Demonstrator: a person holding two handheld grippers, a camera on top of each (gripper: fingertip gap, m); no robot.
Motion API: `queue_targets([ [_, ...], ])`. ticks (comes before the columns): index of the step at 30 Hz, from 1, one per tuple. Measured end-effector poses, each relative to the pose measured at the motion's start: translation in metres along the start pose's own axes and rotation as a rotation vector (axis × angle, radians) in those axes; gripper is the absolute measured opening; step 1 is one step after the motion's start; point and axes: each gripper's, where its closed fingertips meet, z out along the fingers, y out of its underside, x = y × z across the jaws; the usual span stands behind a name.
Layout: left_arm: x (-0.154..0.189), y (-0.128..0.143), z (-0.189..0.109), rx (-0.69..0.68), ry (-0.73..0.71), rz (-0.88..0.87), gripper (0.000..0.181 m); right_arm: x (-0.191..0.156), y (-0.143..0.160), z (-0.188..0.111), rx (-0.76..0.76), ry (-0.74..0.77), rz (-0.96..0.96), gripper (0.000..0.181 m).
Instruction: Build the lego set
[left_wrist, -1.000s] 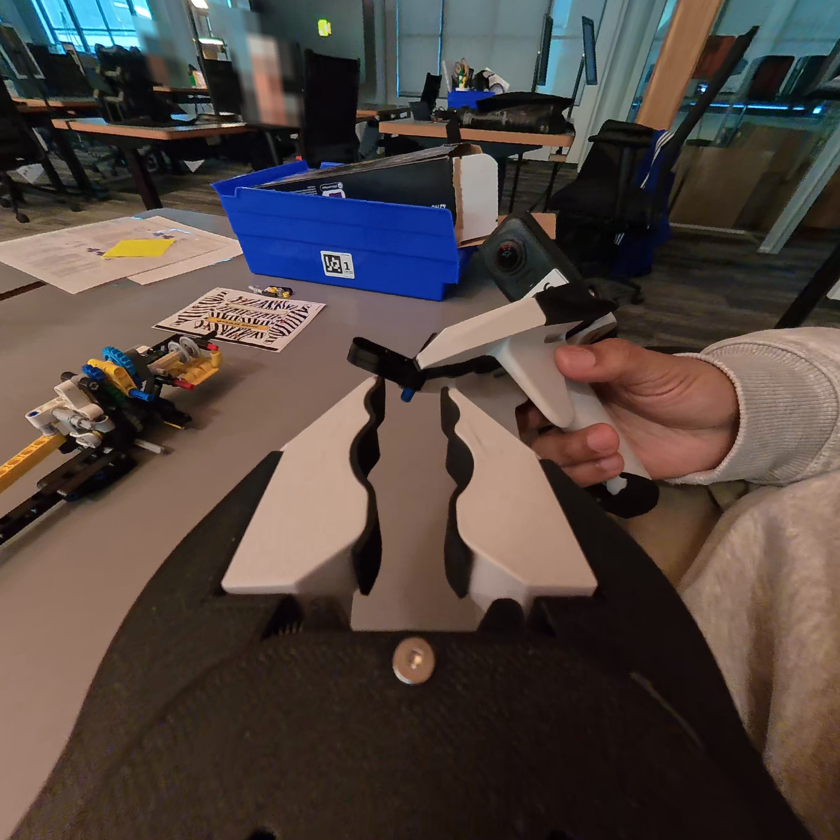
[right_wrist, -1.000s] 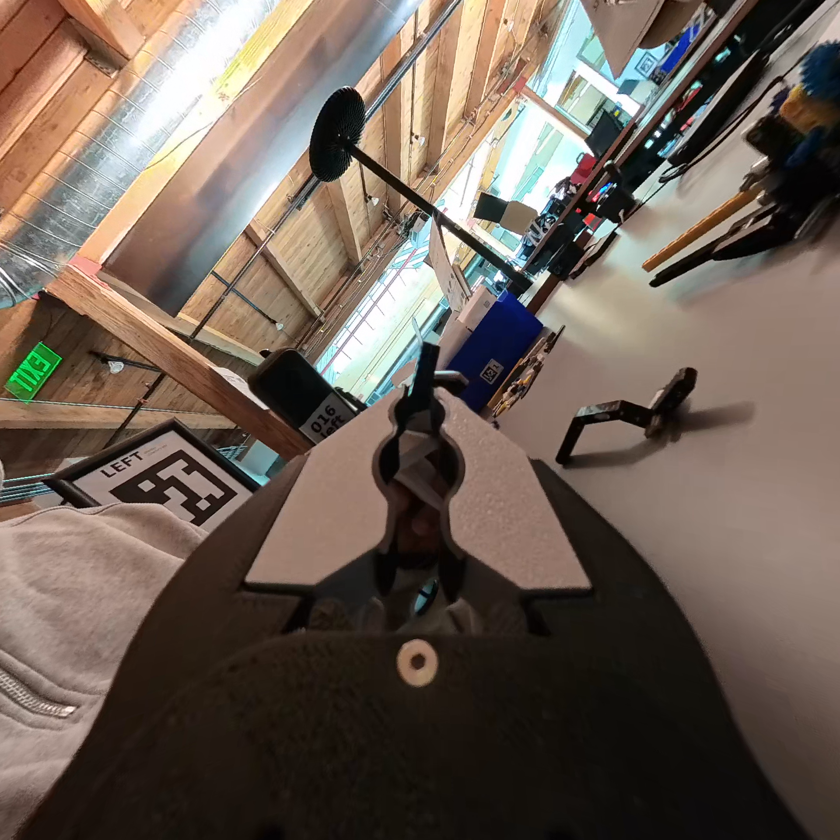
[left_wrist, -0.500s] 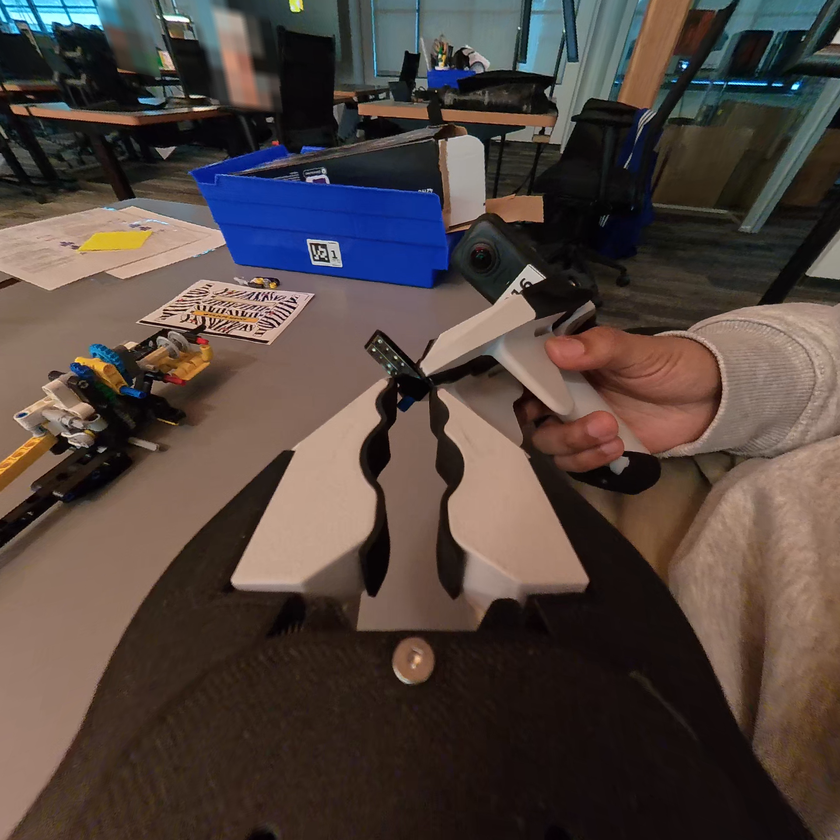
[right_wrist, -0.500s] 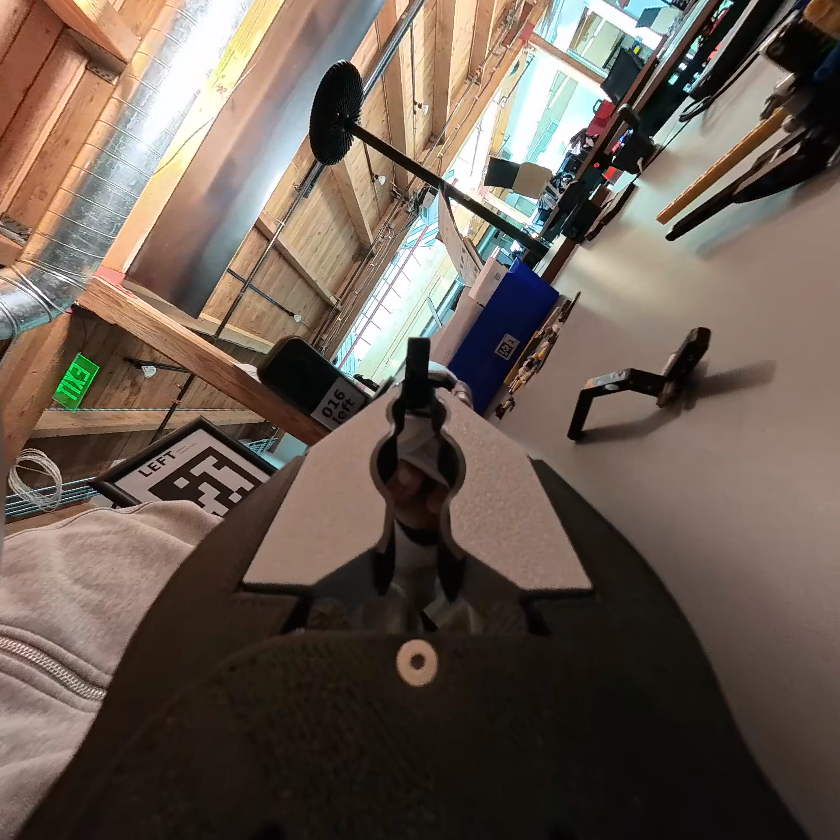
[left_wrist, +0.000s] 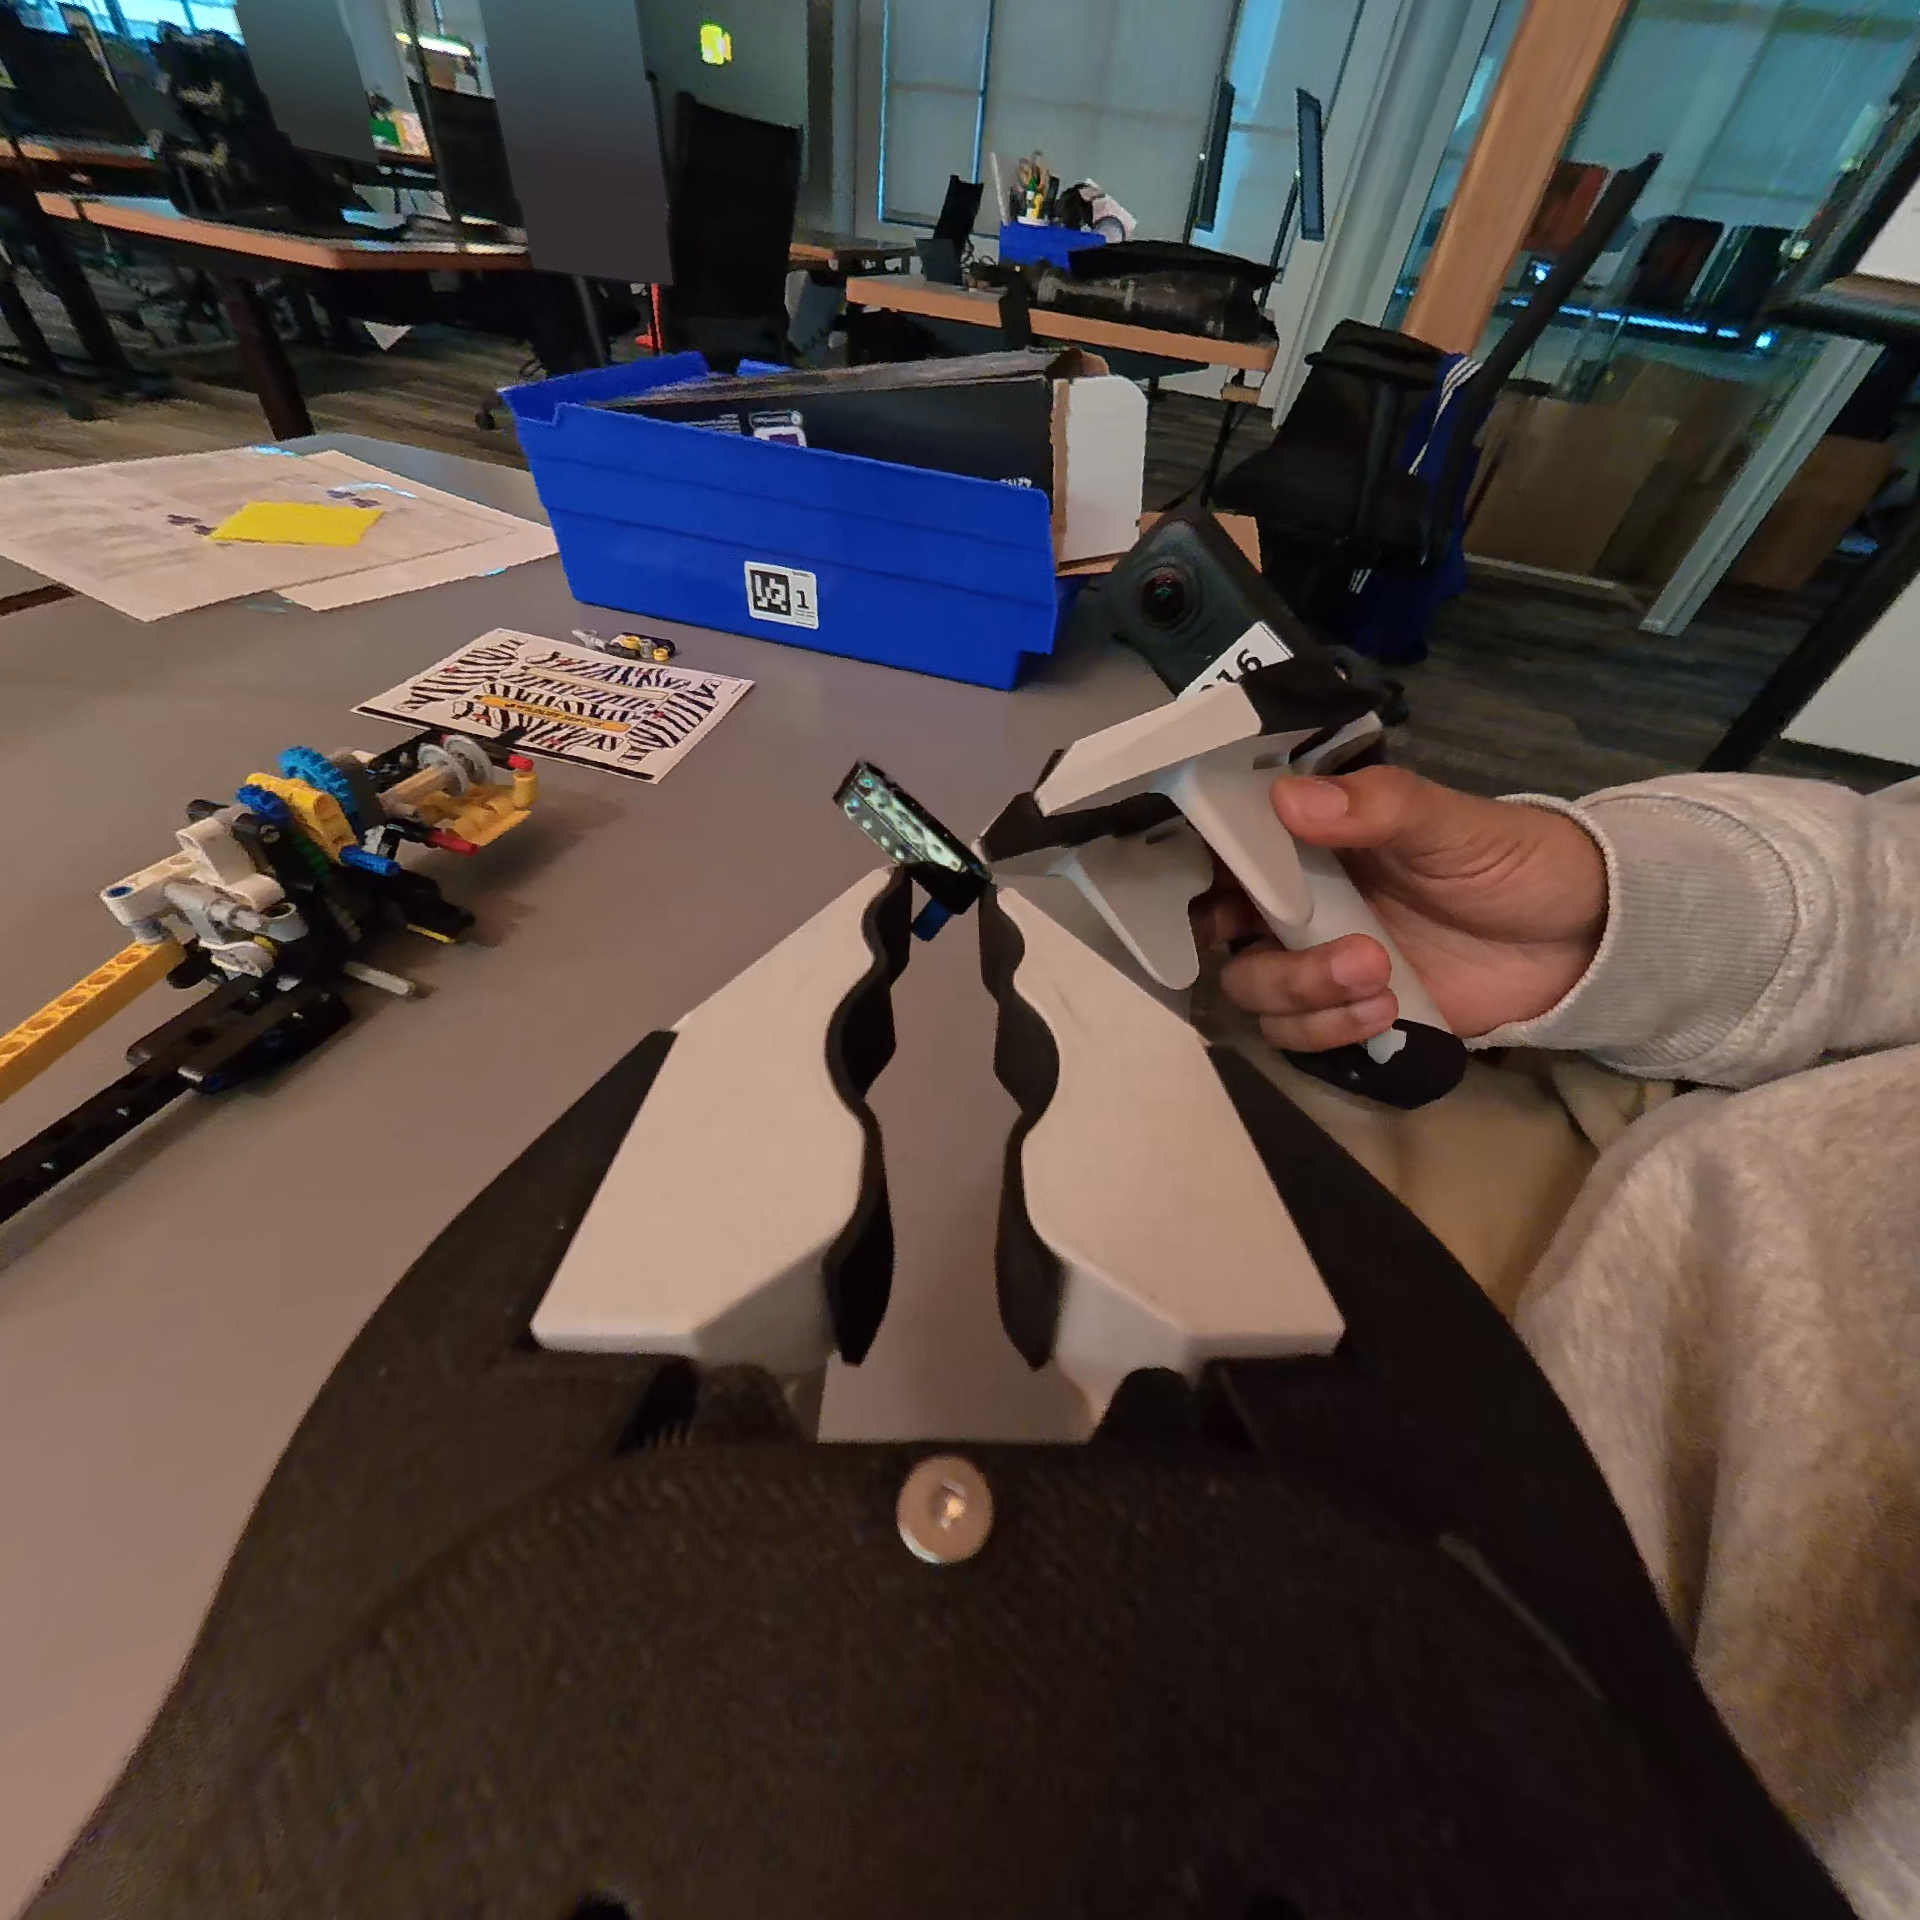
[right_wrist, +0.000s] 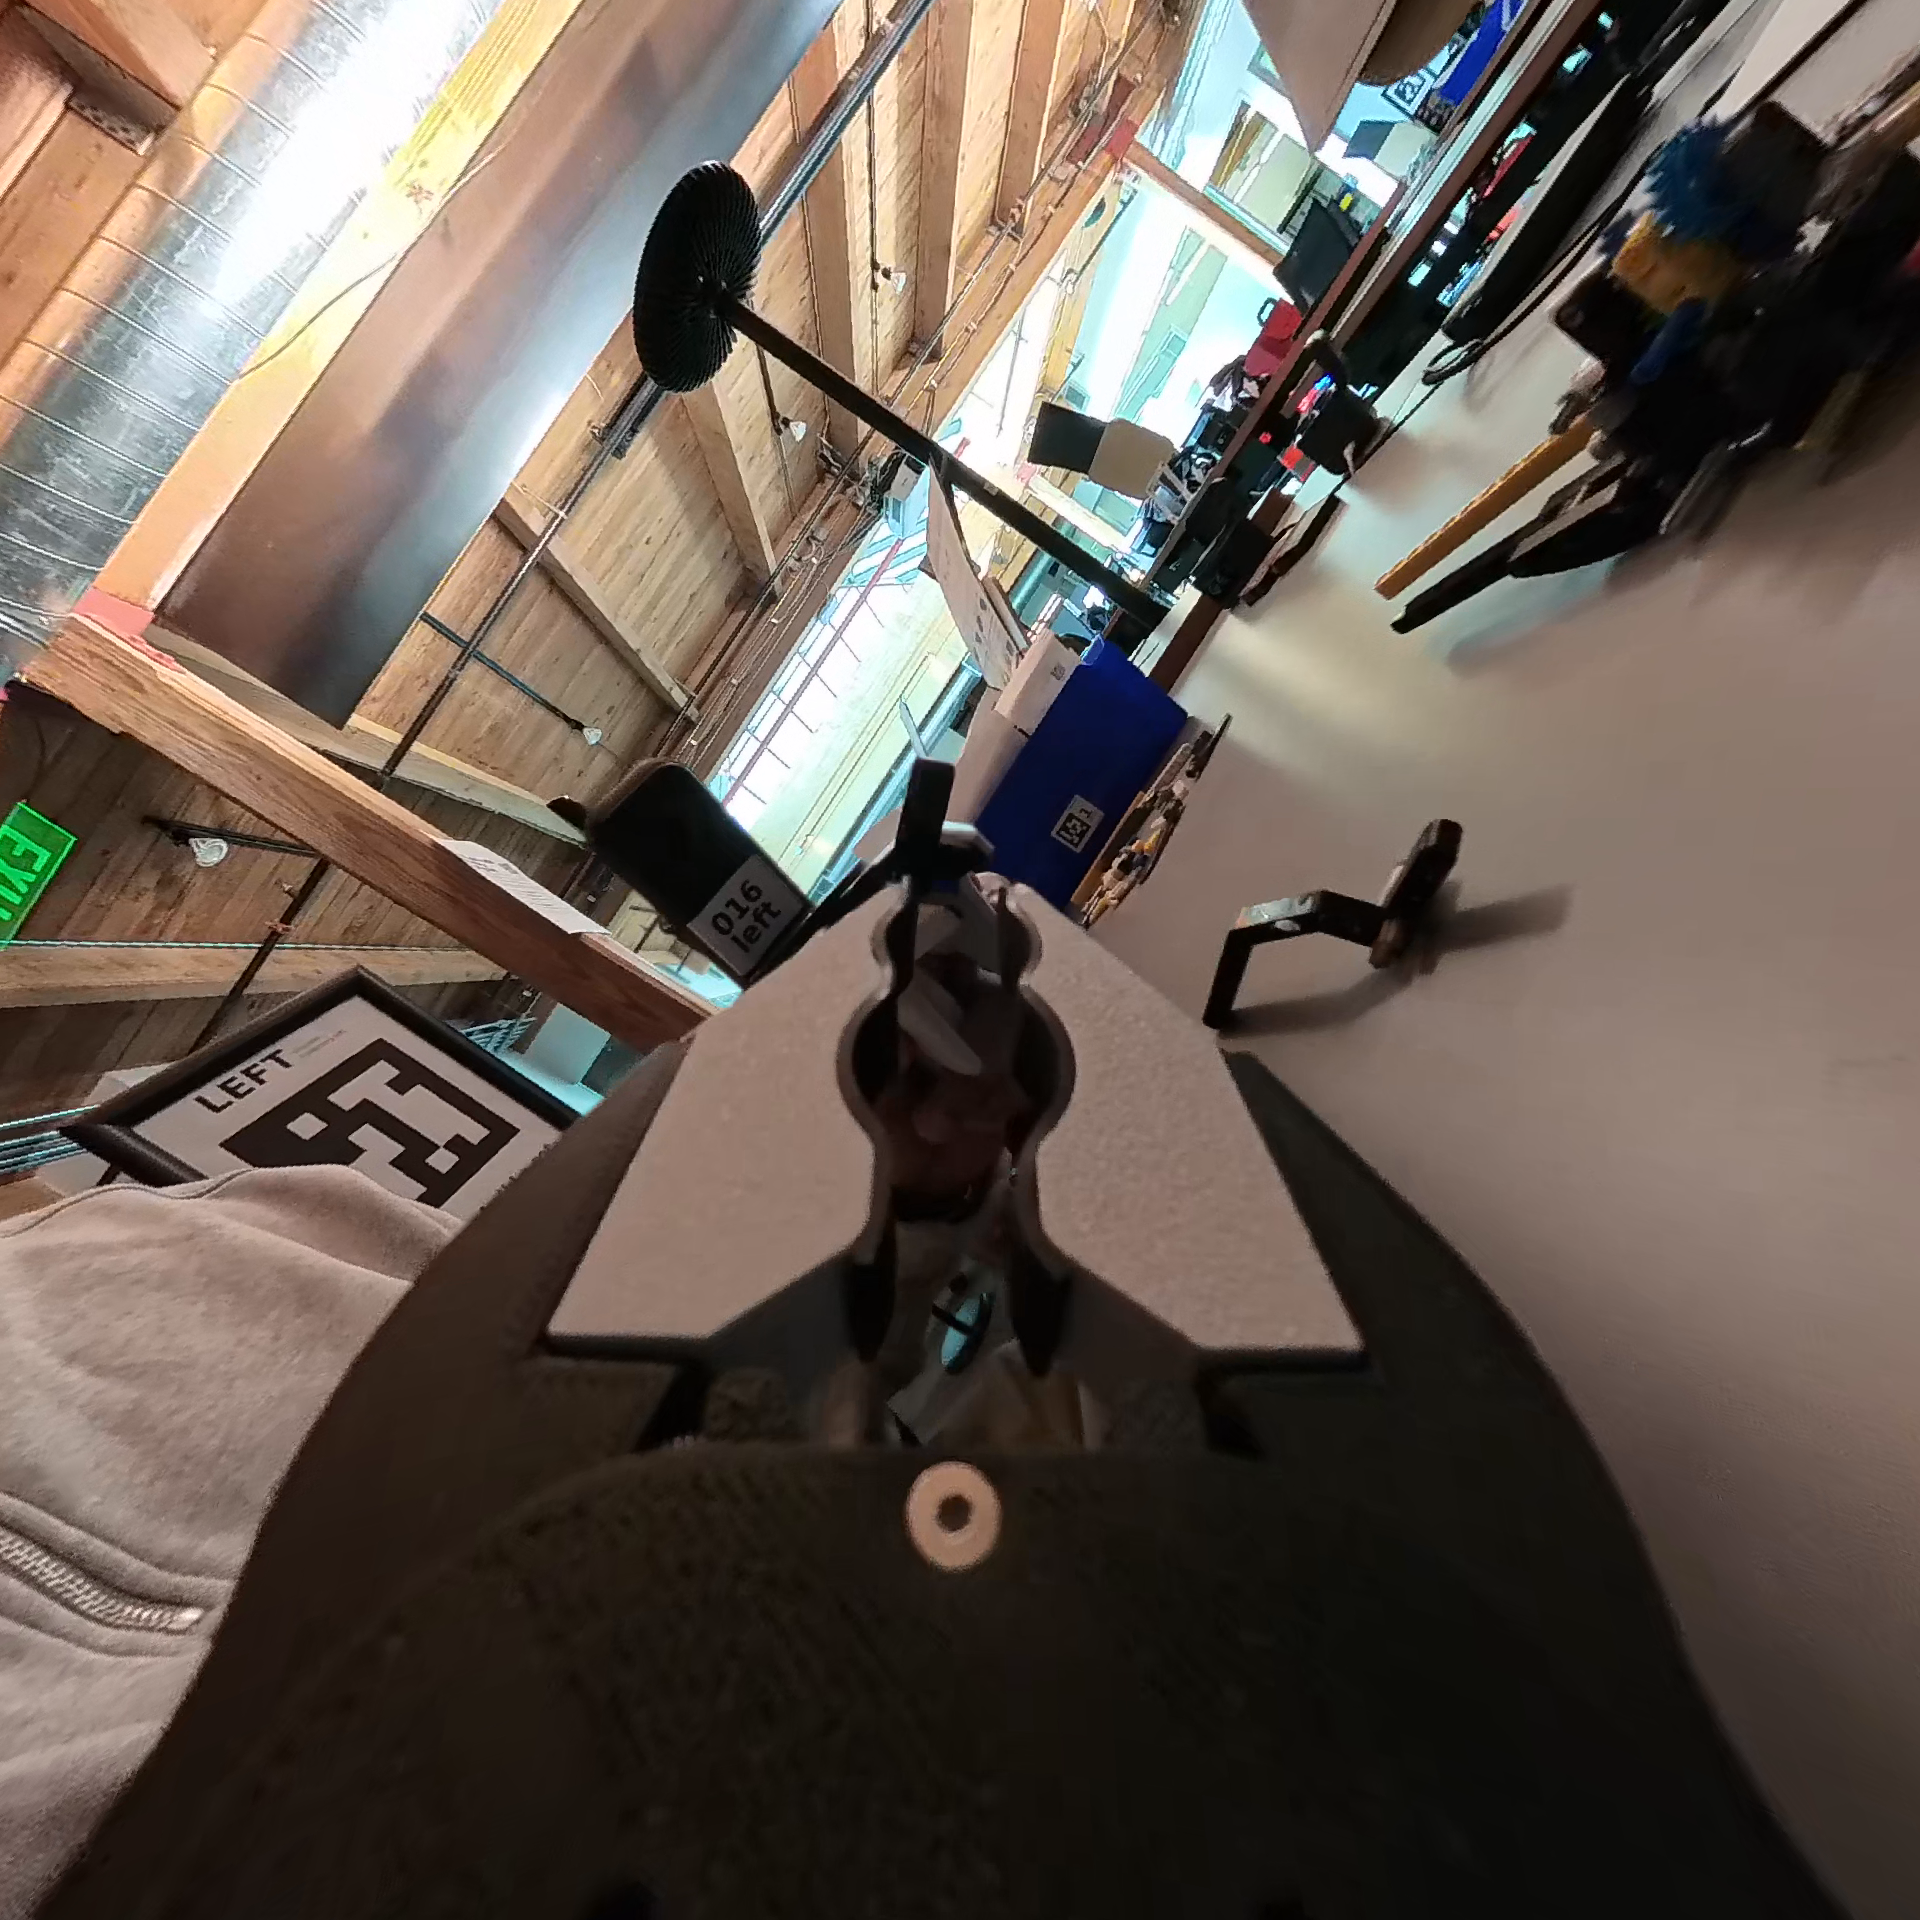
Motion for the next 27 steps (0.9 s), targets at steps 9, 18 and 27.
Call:
queue_targets([
  [9,-0.007,0.0,-0.003,0.005,0.001,-0.035,0.01,0.0,0.003,0.002,-0.017,0.005,-0.019,0.014],
  [18,-0.01,0.003,-0.005,-0.008,-0.003,-0.028,0.009,-0.001,0.002,0.001,-0.013,0.002,-0.017,0.014],
  [27,-0.01,0.013,-0.006,-0.08,0.003,0.081,0.009,0.001,-0.005,-0.003,0.005,0.019,-0.039,0.016],
])
